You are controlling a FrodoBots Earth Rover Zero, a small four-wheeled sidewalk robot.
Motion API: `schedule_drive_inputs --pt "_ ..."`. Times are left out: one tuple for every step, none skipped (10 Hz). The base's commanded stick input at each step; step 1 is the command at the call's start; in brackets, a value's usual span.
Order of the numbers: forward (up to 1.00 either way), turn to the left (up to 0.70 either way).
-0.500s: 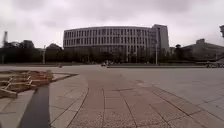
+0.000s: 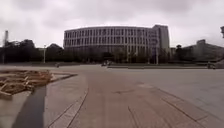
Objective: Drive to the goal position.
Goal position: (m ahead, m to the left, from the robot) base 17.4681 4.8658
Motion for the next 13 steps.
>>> schedule_drive_inputs --pt "0.70 0.00" --pt "0.70 0.19" --pt "0.70 0.35" --pt "0.70 0.35" --pt "0.16 0.62" --pt "0.01 0.70" --pt "0.27 0.76" --pt "0.51 0.61" --pt "0.70 0.35" --pt "0.70 0.22" --pt "0.70 0.00" --pt "0.70 0.00" --pt "0.70 0.00"
